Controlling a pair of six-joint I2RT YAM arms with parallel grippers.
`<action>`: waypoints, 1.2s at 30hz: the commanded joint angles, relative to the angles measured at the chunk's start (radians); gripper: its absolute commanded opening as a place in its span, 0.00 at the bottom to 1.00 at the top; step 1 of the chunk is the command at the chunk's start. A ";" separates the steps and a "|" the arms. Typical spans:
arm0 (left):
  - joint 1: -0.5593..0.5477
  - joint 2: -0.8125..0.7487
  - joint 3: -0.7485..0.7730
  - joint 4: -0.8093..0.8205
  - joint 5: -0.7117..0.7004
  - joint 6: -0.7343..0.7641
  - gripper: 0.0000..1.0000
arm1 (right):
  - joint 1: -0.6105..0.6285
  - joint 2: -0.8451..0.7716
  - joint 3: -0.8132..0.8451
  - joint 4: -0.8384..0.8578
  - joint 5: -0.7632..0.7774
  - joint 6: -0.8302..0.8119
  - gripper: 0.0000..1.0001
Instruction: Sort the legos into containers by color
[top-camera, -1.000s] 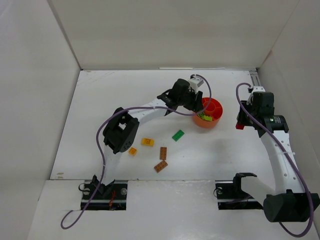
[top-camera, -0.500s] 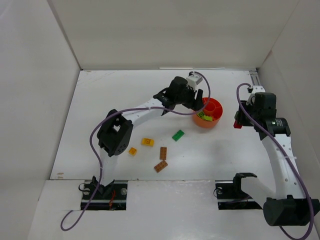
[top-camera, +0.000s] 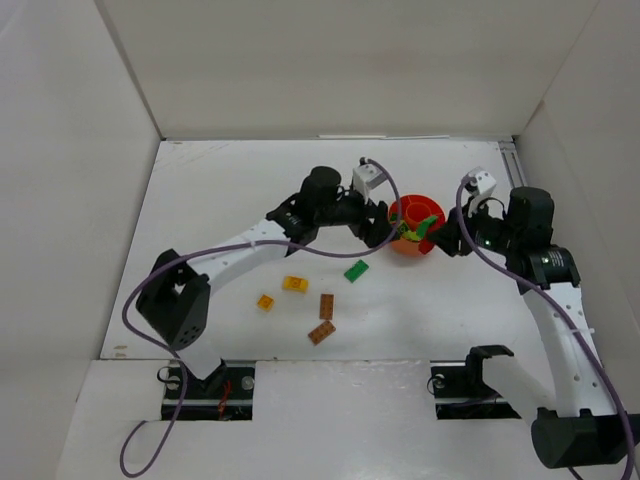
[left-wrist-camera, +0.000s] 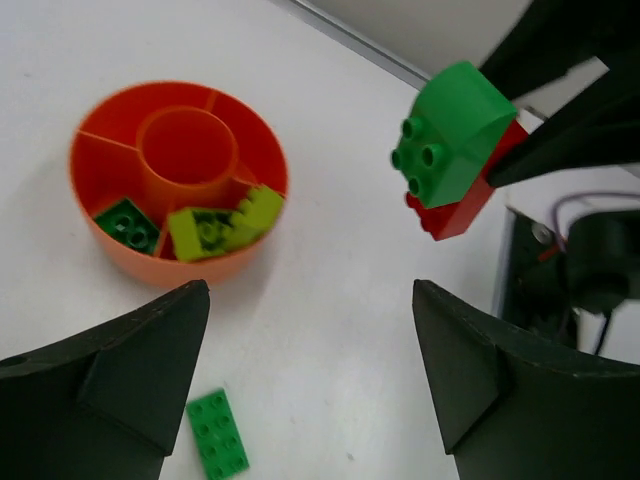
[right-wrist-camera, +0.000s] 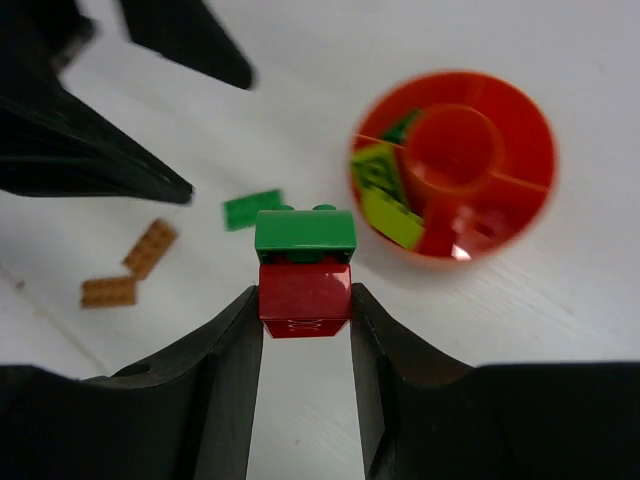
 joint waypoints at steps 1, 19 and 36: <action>0.000 -0.184 -0.144 0.158 0.182 0.035 0.80 | 0.084 -0.041 0.015 0.152 -0.400 -0.096 0.02; -0.063 -0.398 -0.297 0.171 0.213 0.036 0.80 | 0.356 -0.015 0.045 0.111 -0.338 -0.091 0.00; -0.063 -0.419 -0.340 0.238 0.322 0.045 0.16 | 0.365 -0.015 0.055 0.099 -0.318 -0.102 0.00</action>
